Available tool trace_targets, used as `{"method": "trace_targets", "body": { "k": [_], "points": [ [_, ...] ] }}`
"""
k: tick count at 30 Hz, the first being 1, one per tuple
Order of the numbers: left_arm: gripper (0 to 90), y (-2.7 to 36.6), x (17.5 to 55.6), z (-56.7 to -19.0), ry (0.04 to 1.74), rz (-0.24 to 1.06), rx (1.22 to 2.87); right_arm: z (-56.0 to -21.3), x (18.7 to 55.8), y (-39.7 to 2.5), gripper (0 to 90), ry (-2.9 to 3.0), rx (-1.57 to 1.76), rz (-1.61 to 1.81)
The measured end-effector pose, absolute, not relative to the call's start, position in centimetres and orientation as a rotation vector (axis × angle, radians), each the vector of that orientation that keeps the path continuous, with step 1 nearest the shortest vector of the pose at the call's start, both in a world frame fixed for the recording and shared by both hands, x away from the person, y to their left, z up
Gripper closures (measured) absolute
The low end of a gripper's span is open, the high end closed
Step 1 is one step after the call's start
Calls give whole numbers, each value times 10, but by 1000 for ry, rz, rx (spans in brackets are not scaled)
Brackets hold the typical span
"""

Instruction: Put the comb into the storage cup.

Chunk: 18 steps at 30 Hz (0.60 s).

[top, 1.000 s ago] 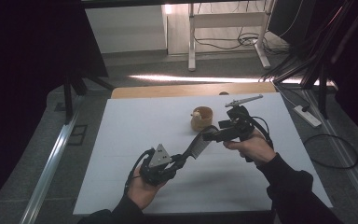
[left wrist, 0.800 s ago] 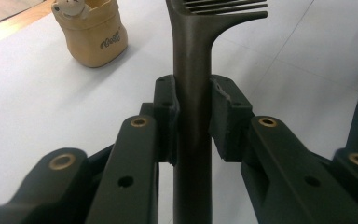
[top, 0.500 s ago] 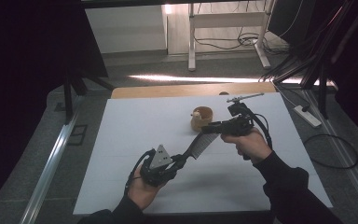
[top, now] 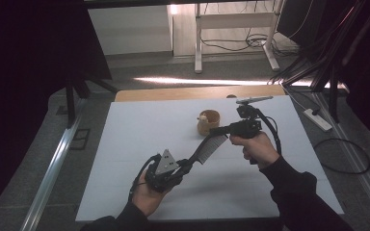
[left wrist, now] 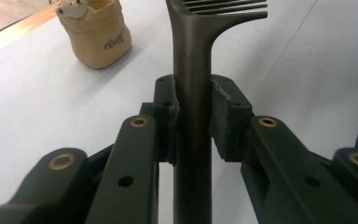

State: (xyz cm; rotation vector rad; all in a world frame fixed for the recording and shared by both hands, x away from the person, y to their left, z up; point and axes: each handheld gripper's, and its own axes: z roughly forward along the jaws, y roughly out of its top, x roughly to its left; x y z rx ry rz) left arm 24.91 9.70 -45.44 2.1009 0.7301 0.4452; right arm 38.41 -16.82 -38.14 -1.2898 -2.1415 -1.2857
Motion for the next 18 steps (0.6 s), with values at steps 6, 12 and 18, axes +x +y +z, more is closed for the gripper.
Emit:
{"method": "trace_targets", "body": {
  "k": [6, 12, 18],
  "points": [
    [714, 96, 251, -458, 724, 439, 2114, -384, 386, -169, 845, -2028, -1300, -1273],
    [613, 97, 252, -457, 727, 425, 2101, -383, 385, -169, 846, -2029, -1298, -1273],
    [448, 100, 256, -459, 772, 385, 2080, -382, 386, -172, 846, -2029, -1289, -1296]
  ]
}}
